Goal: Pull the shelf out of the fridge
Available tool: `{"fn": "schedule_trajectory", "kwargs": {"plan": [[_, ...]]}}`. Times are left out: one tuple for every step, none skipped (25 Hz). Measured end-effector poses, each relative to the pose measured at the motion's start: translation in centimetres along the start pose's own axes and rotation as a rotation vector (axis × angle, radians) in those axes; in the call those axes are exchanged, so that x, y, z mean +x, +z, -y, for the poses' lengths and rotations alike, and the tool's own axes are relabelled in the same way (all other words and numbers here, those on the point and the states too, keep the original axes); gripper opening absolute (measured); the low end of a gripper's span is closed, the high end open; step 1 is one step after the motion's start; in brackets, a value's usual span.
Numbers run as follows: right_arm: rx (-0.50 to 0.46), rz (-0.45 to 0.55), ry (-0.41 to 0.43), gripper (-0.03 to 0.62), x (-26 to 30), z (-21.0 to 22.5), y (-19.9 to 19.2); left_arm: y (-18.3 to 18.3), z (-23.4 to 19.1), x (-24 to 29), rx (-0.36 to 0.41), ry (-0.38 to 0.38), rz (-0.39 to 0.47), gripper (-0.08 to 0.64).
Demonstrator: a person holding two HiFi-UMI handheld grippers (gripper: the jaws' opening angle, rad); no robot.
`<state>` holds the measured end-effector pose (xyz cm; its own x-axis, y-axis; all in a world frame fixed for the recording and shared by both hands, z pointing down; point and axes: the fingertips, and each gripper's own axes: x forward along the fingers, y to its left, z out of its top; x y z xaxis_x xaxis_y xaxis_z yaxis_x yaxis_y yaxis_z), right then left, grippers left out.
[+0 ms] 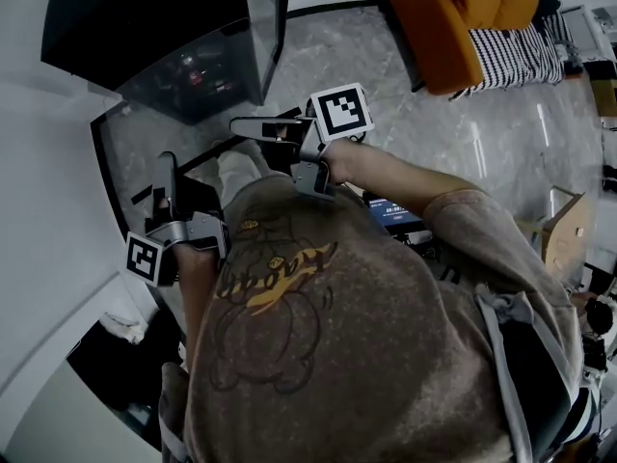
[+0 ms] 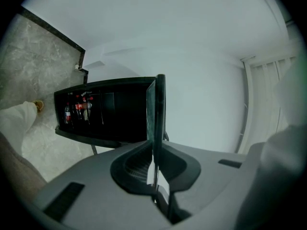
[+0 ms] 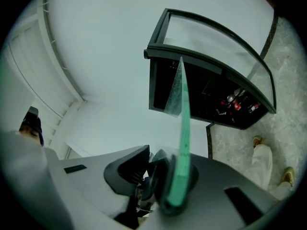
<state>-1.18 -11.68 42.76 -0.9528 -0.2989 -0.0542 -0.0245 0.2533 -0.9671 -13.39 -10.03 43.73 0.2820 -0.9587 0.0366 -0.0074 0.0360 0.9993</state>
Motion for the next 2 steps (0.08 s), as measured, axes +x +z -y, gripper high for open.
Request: {"fn": "schedule_trajectory", "kwargs": {"plan": [[0.002,0.0,-0.001,0.055,-0.08,0.06,0.01,-0.06,-0.03,0.01,-0.003,0.001,0.001,0.018],[0.005,-0.001,-0.002,0.055,-0.18,0.12,0.04,-0.13,-0.05,0.03,-0.005,0.003,0.002,0.018]]}}
